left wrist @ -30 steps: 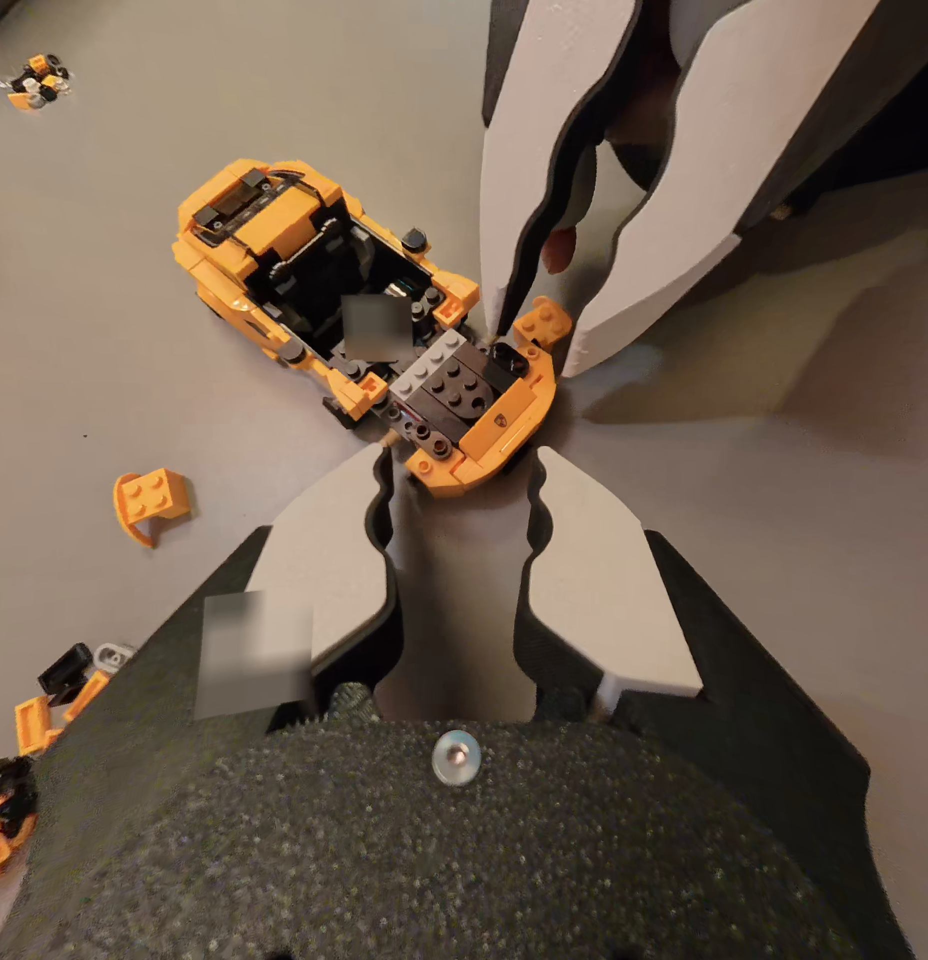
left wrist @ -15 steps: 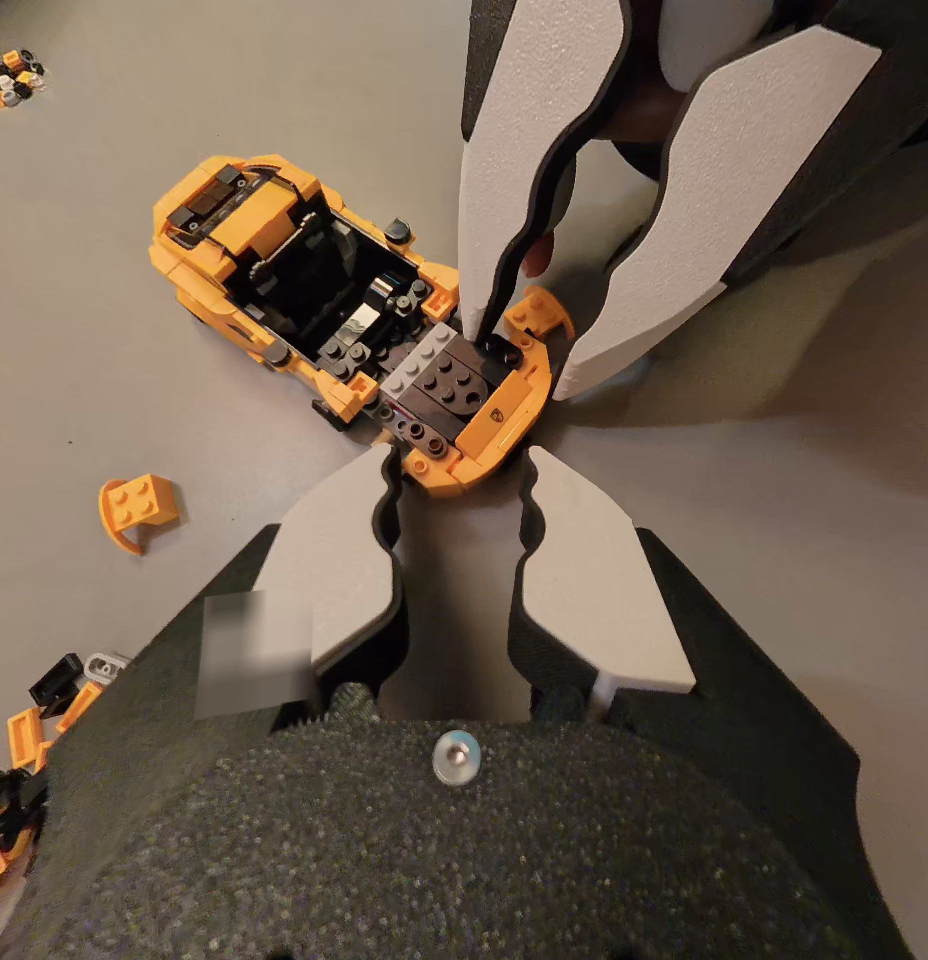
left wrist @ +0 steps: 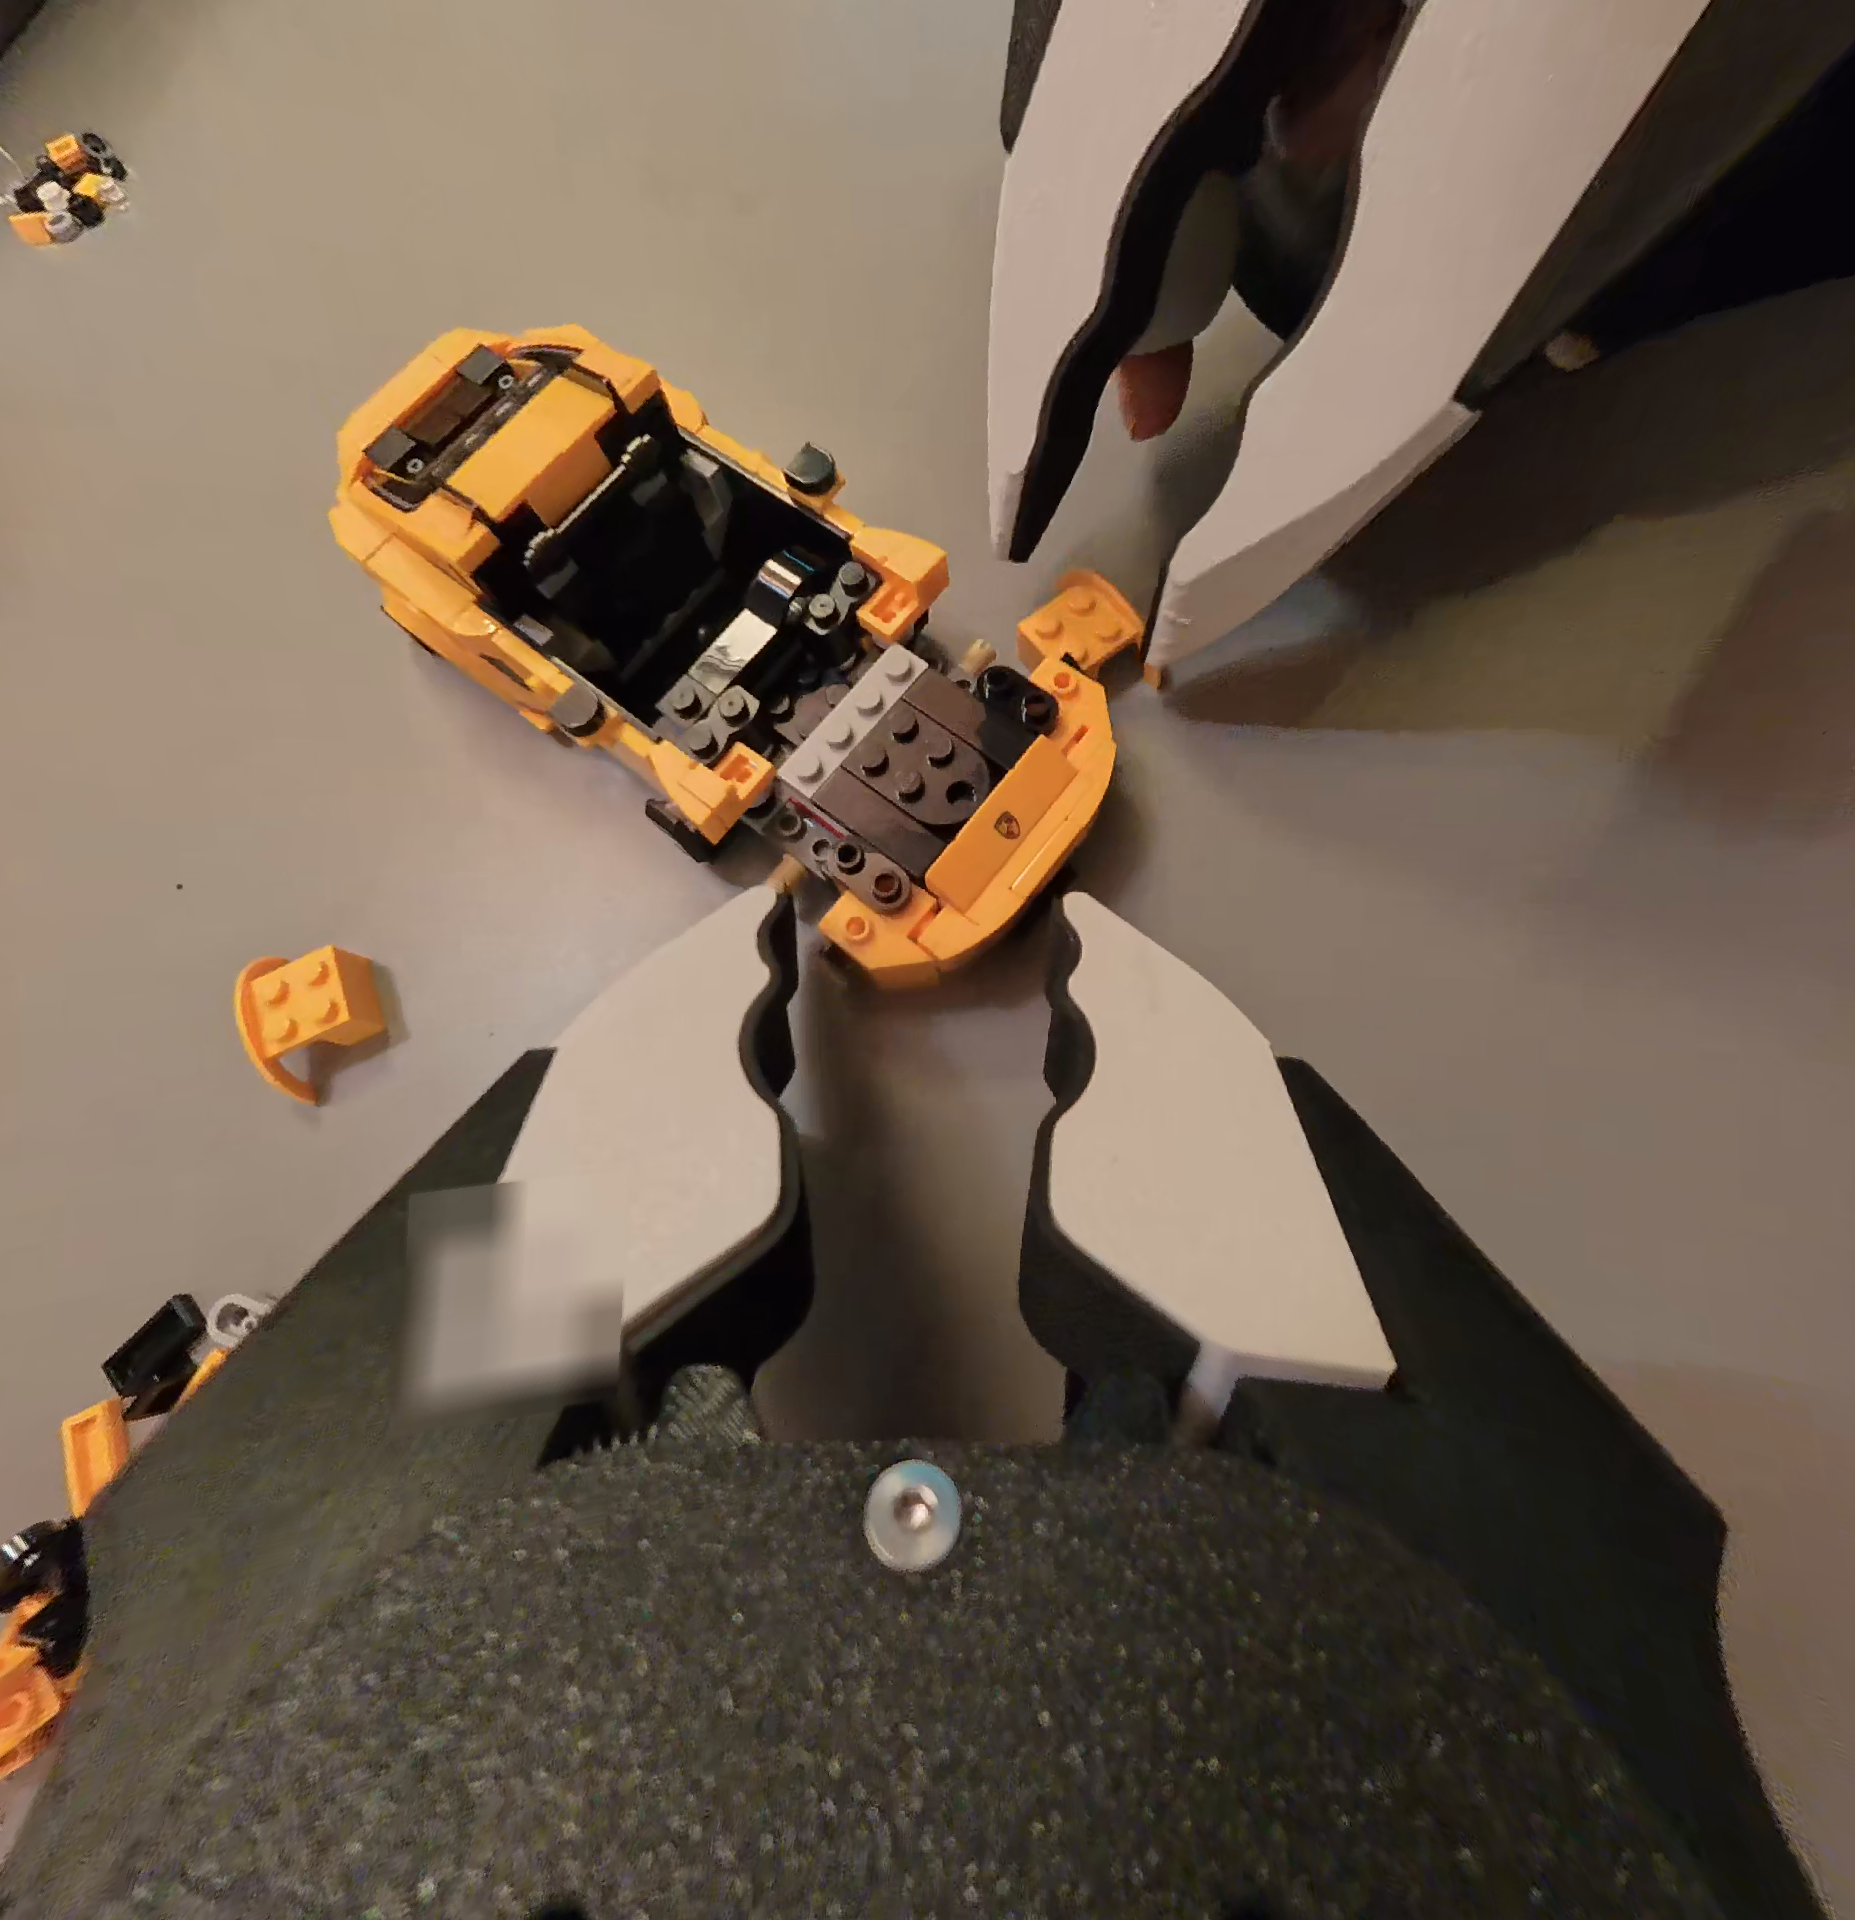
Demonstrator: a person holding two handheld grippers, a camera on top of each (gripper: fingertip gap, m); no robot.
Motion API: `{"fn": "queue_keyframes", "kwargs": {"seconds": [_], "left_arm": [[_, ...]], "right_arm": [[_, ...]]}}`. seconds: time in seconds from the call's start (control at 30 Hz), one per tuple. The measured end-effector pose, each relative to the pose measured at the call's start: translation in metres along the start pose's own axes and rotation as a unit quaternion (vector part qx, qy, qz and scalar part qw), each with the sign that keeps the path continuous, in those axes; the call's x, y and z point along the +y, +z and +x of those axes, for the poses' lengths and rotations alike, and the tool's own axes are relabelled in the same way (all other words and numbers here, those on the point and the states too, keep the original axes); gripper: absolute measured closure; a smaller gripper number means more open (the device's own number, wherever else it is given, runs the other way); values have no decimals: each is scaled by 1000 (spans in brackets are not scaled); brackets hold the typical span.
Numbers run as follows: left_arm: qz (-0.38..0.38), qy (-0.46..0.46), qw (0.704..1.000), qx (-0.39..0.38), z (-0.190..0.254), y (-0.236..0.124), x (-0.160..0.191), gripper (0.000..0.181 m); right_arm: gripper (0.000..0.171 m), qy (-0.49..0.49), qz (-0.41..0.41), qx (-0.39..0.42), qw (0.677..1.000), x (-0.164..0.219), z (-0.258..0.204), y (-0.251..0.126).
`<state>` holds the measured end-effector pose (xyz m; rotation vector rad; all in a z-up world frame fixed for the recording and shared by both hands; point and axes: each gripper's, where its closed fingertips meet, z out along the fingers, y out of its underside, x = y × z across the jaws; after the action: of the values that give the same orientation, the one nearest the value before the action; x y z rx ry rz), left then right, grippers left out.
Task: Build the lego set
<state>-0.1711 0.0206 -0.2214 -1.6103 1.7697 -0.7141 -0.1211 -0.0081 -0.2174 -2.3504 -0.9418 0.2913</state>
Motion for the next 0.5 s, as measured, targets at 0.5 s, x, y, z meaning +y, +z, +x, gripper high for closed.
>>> {"fn": "queue_keyframes", "kwargs": {"seconds": [0.5], "left_arm": [[7,-14,1000,6,-1,-2,-1,139]], "right_arm": [[147,-20,-17,22,999,4,-3,5]]}}
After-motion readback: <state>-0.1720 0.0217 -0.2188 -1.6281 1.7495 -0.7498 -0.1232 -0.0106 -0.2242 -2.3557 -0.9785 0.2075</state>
